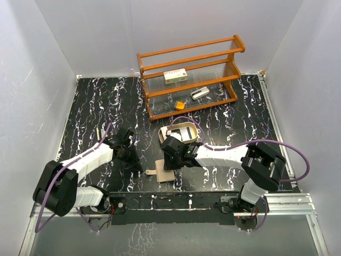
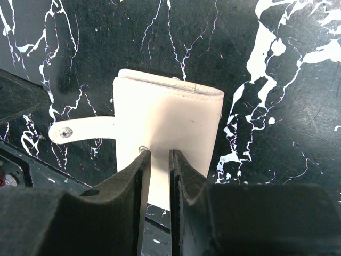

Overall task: Put the credit cards into the card holder
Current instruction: Close the card holder at the center of the board.

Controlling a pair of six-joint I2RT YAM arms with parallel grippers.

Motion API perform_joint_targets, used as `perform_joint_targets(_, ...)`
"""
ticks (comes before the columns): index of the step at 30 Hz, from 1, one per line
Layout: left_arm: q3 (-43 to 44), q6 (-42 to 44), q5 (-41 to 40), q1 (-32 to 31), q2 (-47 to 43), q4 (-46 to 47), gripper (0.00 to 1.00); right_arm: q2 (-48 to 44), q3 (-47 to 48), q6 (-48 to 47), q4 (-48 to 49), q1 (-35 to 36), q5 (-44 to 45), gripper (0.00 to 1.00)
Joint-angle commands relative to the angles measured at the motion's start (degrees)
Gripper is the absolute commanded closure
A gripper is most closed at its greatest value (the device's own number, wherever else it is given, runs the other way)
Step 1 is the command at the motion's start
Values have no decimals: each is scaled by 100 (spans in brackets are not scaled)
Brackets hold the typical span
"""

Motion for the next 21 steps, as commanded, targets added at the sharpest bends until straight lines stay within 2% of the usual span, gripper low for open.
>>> perform_joint_targets(1, 116, 21, -212, 25, 185, -402, 86, 28, -166, 71, 78, 103, 27, 82)
perform_joint_targets(3, -31, -57, -95, 25, 136, -285, 91, -14, -166, 84, 62, 111, 34, 82)
perform_joint_targets(5, -309, -211, 374, 25, 28, 46, 94, -58, -188, 96, 99, 124, 40, 82)
perform_joint_targets(10, -1038, -670, 1437, 19, -26, 1524, 95, -8, -217, 113, 211, 130, -15, 82)
perform_joint_targets(21, -957, -771, 1780, 16, 167, 2367, 97, -1, -428, 137, 708, 160, 29, 84)
